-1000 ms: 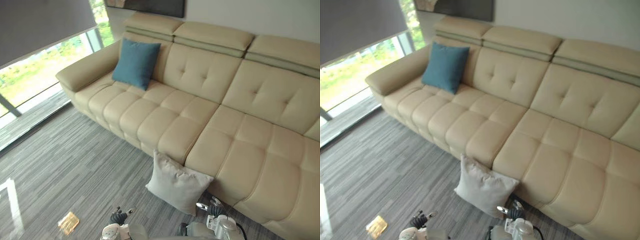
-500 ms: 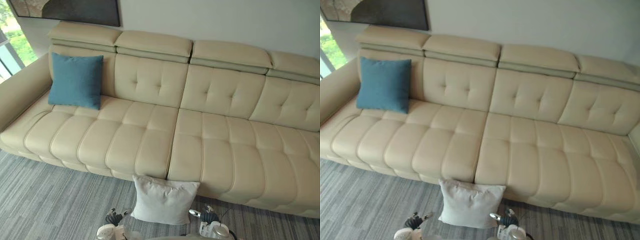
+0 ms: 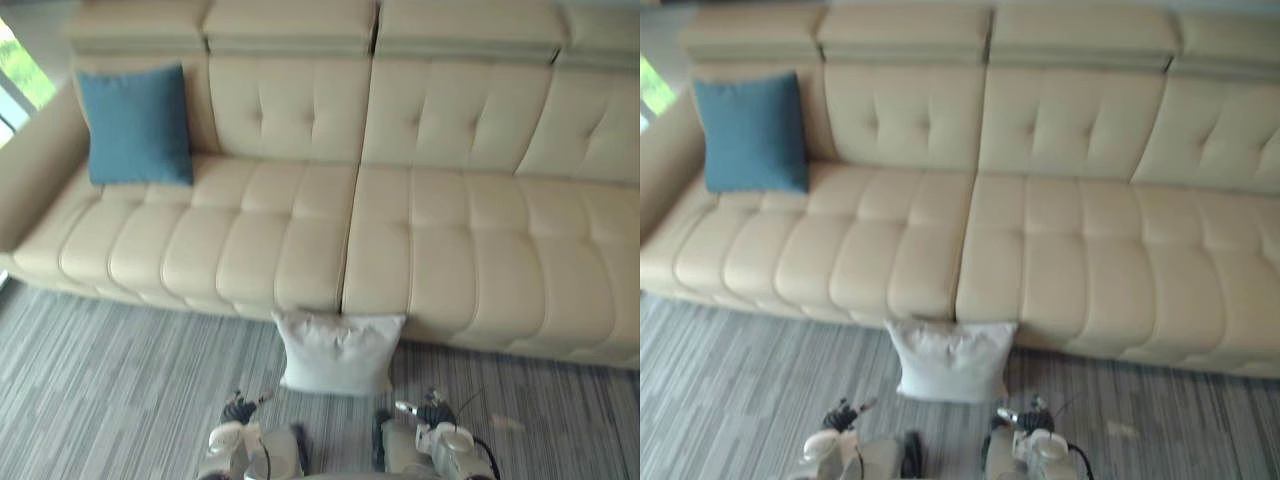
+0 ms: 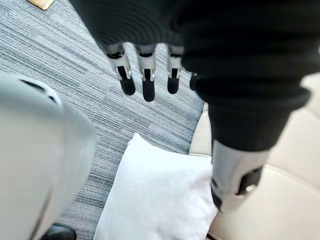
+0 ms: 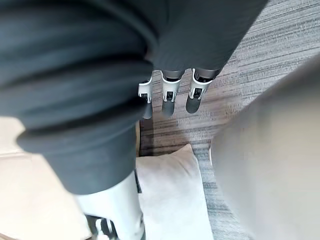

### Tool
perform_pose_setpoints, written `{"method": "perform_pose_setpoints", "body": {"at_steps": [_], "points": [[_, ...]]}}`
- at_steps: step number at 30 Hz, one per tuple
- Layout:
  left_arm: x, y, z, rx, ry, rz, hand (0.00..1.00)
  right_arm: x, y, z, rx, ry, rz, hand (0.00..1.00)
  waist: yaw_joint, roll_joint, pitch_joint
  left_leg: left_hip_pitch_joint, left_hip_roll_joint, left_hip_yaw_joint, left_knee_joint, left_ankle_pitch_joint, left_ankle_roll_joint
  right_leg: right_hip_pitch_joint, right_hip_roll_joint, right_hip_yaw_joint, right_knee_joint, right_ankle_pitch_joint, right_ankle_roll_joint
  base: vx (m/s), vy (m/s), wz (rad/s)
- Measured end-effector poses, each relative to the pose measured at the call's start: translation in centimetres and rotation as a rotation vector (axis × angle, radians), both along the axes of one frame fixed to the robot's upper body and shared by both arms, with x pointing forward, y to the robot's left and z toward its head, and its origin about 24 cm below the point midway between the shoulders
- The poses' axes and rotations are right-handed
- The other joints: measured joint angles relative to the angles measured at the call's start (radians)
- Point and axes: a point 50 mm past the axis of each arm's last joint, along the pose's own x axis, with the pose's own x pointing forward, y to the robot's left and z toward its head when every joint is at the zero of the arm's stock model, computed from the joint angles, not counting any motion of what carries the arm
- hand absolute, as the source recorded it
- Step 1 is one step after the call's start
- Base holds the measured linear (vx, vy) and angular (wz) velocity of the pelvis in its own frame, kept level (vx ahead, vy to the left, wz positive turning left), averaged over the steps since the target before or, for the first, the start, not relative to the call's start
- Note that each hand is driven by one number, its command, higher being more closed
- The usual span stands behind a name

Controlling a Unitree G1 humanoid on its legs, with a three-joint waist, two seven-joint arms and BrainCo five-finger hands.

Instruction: Pick up cushions and gather them together orderly.

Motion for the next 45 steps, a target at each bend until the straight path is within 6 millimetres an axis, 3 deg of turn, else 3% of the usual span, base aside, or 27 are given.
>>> {"method": "perform_pose_setpoints", "body": {"at_steps": [4,8,11,13,15,18,23,25,28,30,31,32,36,39,45], "points": [[4.8,1.4,4.6,0.039,-0.237,0.04,0.0,4.7,-0.8,4.4,-0.047,-0.211,-0.002,0.0,-0.002,-0.022,0.051,-0.157,0.017,-0.008,0.091,-0.008,0.007,-0.155,-0.005,-0.009,0.07,0.002,-0.002,-0.28,-0.059,-0.07],[7.4,2.8,7.7,0.054,-0.363,0.092,0.0,7.5,-1.4,7.7,-0.072,-0.346,-0.004,0.0,-0.002,-0.019,0.081,-0.289,0.019,-0.039,0.121,-0.003,0.015,-0.27,-0.022,-0.043,0.084,0.024,-0.007,-0.19,0.002,-0.08],[10.8,3.9,12.4,0.086,-0.522,0.117,0.0,10.2,-2.5,11.3,-0.096,-0.466,-0.03,0.0,-0.006,-0.023,0.132,-0.439,0.018,-0.065,0.192,0.001,0.018,-0.409,-0.042,-0.067,0.149,0.025,-0.008,-0.18,-0.044,0.24],[12.9,4.9,16.5,0.136,-0.644,0.124,0.0,12.6,-2.9,15.2,-0.101,-0.592,-0.06,0.0,-0.006,-0.025,0.179,-0.557,0.02,-0.1,0.233,0.008,0.009,-0.51,-0.044,-0.091,0.186,0.025,-0.008,-0.15,-0.04,0.09],[14.4,4.8,19.4,0.148,-0.723,0.12,0.0,13.8,-3.6,17.7,-0.112,-0.664,-0.087,0.0,-0.009,-0.026,0.215,-0.628,0.019,-0.112,0.283,0.019,0.009,-0.581,-0.057,-0.097,0.248,0.024,-0.01,-0.1,-0.042,0.25],[16.0,4.7,23.8,0.167,-0.847,0.12,0.0,15.6,-4.0,22.2,-0.134,-0.788,-0.107,0.0,-0.011,-0.027,0.246,-0.794,0.022,-0.137,0.407,0.018,0.007,-0.745,-0.072,-0.099,0.383,0.002,-0.043,-0.06,-0.051,0.15],[17.8,3.2,30.0,0.188,-1.0,0.097,0.0,17.8,-2.6,29.7,-0.087,-0.991,-0.119,0.0,-0.017,-0.026,0.283,-1.022,0.024,-0.167,0.556,0.004,-0.005,-0.966,-0.087,-0.1,0.54,-0.027,-0.053,0.0,-0.002,0.08],[18.1,2.6,30.9,0.195,-1.021,0.084,0.0,18.1,-1.8,31.1,-0.087,-1.024,-0.101,0.0,-0.016,-0.026,0.283,-1.058,0.024,-0.172,0.585,-0.001,-0.005,-1.002,-0.089,-0.098,0.569,-0.034,-0.051,0.0,0.008,0.04],[18.6,1.2,33.1,0.206,-1.076,0.042,0.0,18.7,0.6,34.3,-0.081,-1.106,-0.036,0.0,-0.016,-0.026,0.285,-1.124,0.029,-0.184,0.618,-0.011,0.001,-1.061,-0.088,-0.104,0.592,-0.038,-0.051,-0.04,0.04,-0.04],[18.7,0.2,33.9,0.216,-1.095,0.025,0.0,18.9,2.5,35.4,-0.065,-1.137,0.006,0.0,-0.016,-0.026,0.285,-1.136,0.031,-0.187,0.602,-0.006,-0.007,-1.07,-0.088,-0.112,0.571,-0.034,-0.044,-0.03,0.037,-0.08],[18.8,-0.2,34.4,0.214,-1.108,0.017,0.0,18.9,3.4,35.9,-0.053,-1.155,0.019,1.0,-0.016,-0.026,0.285,-1.138,0.031,-0.186,0.588,-0.002,-0.008,-1.073,-0.088,-0.114,0.557,-0.031,-0.04,-0.02,0.027,-0.06],[18.7,-1.0,35.1,0.205,-1.135,0.013,1.0,18.8,4.4,36.6,-0.046,-1.176,0.039,1.0,-0.016,-0.026,0.286,-1.14,0.031,-0.181,0.572,0.003,-0.009,-1.078,-0.089,-0.115,0.545,-0.03,-0.039,0.0,0.0,0.0],[18.4,-2.8,36.1,0.186,-1.187,0.006,1.0,18.4,6.6,36.9,-0.001,-1.205,0.054,1.0,-0.021,-0.025,0.29,-1.139,0.03,-0.183,0.572,0.009,-0.014,-1.078,-0.092,-0.116,0.554,-0.026,-0.045,0.03,0.011,0.07],[18.3,-2.9,36.1,0.183,-1.183,0.041,1.0,18.1,6.4,36.6,0.009,-1.21,0.037,1.0,-0.029,-0.027,0.291,-1.132,0.02,-0.185,0.577,0.009,-0.025,-1.078,-0.103,-0.116,0.577,-0.035,-0.063,0.07,0.014,0.14],[18.0,-3.3,35.8,0.208,-1.19,0.007,1.0,16.9,6.4,34.8,0.037,-1.221,0.059,1.0,-0.031,-0.028,0.288,-1.088,0.023,-0.199,0.586,0.003,-0.03,-1.025,-0.089,-0.117,0.575,-0.047,-0.059,0.03,0.02,-0.03]]}}
